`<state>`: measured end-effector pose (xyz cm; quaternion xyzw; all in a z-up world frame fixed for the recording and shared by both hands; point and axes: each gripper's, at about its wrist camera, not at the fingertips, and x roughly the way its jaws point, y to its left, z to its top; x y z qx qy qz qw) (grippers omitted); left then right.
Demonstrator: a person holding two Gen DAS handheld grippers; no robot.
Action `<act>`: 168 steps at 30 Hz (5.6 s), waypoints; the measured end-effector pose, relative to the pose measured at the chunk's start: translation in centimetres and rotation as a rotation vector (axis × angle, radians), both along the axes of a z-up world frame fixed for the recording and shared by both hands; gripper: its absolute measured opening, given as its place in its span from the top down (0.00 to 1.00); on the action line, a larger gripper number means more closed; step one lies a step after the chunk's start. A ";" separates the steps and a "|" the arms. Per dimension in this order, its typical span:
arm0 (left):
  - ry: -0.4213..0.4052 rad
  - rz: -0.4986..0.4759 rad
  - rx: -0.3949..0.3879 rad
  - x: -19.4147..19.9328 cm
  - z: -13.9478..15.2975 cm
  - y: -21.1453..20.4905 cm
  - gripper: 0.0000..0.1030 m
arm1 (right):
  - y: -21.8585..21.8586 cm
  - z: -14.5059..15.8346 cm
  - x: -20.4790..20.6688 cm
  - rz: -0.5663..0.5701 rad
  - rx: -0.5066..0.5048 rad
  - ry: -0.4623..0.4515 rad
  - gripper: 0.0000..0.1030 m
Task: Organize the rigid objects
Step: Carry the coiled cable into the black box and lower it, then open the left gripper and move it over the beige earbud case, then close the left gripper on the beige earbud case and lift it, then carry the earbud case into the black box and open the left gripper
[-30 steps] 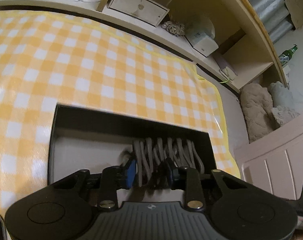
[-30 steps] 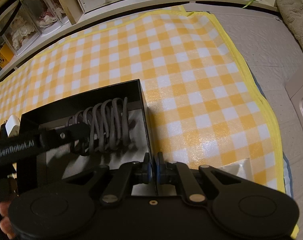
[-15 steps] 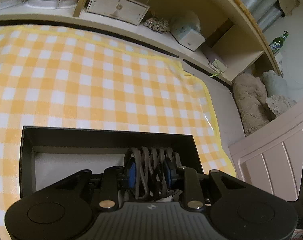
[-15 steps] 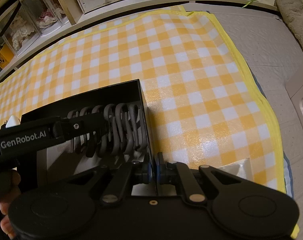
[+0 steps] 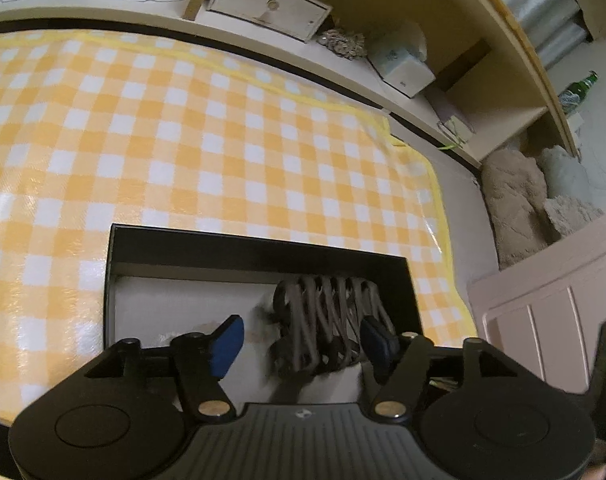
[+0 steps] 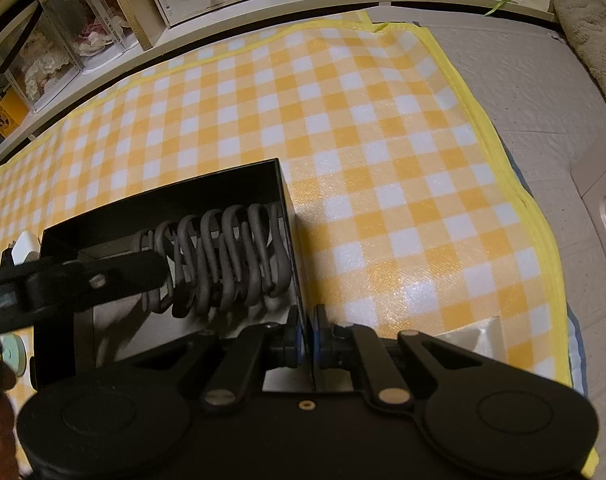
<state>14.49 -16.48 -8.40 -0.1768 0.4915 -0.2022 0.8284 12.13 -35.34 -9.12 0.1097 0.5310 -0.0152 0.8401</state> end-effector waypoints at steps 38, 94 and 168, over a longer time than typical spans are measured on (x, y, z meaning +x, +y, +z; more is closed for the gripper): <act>-0.256 -0.083 0.474 -7.9 8.1 9.7 0.00 | -0.1 0.0 0.0 0.002 -0.002 0.000 0.95; 0.087 0.048 0.475 -4.5 1.2 25.6 0.25 | -0.1 0.0 -0.1 0.005 -0.008 0.003 0.95; -0.098 -0.238 0.111 -5.4 -0.7 -5.1 0.09 | -1.0 0.0 0.0 -0.021 0.030 0.010 0.93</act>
